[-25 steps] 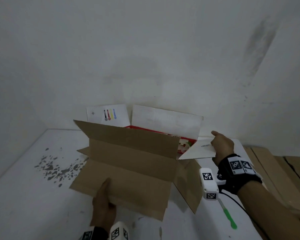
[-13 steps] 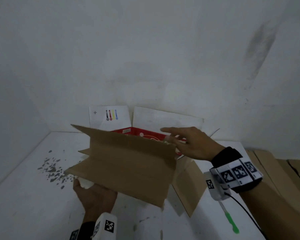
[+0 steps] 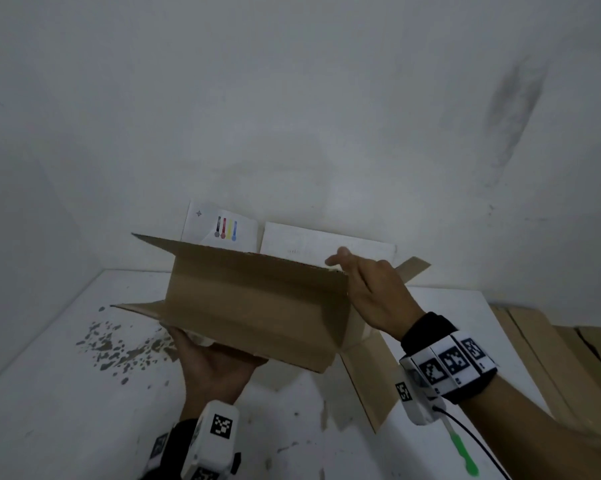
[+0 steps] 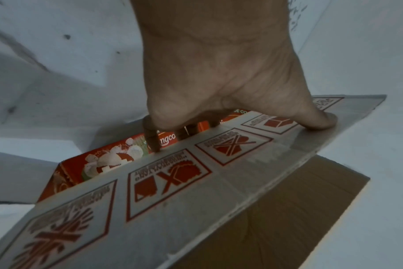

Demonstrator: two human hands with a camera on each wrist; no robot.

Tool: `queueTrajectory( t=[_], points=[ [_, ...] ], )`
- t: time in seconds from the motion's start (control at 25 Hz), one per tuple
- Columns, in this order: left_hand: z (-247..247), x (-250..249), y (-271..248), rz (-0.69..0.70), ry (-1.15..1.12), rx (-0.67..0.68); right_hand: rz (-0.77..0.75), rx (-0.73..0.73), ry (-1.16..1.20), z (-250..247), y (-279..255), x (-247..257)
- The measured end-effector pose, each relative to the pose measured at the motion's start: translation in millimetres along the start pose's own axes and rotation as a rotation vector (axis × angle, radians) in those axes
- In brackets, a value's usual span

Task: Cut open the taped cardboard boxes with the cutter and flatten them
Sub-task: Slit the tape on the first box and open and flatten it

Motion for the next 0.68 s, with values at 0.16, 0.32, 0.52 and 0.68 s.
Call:
queueTrajectory(
  t=[0.16, 0.32, 0.52, 0.68],
  points=[
    [21, -7, -8, 0.039, 0.006, 0.120, 0.048, -0.145, 0.224, -17, 8, -3],
    [41, -28, -16, 0.208, 0.060, 0.229, -0.162, 0.013, 0.082, -32, 11, 4],
    [56, -48, -17, 0.182, 0.189, 0.227, -0.121, -0.091, 0.087, -34, 19, 7],
    [57, -62, -2, 0.145, 0.295, 0.263, -0.033, -0.127, 0.180, -28, 14, 14]
  ],
)
Point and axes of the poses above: each hand's wrist, its own y-axis towards the middle knuckle, its own z-axis out of the palm, x = y × z, the point moved 2 cm from there along y, towards the middle knuckle, and after that the axes turned 7 degrees about -x, right-handed, at the moved point
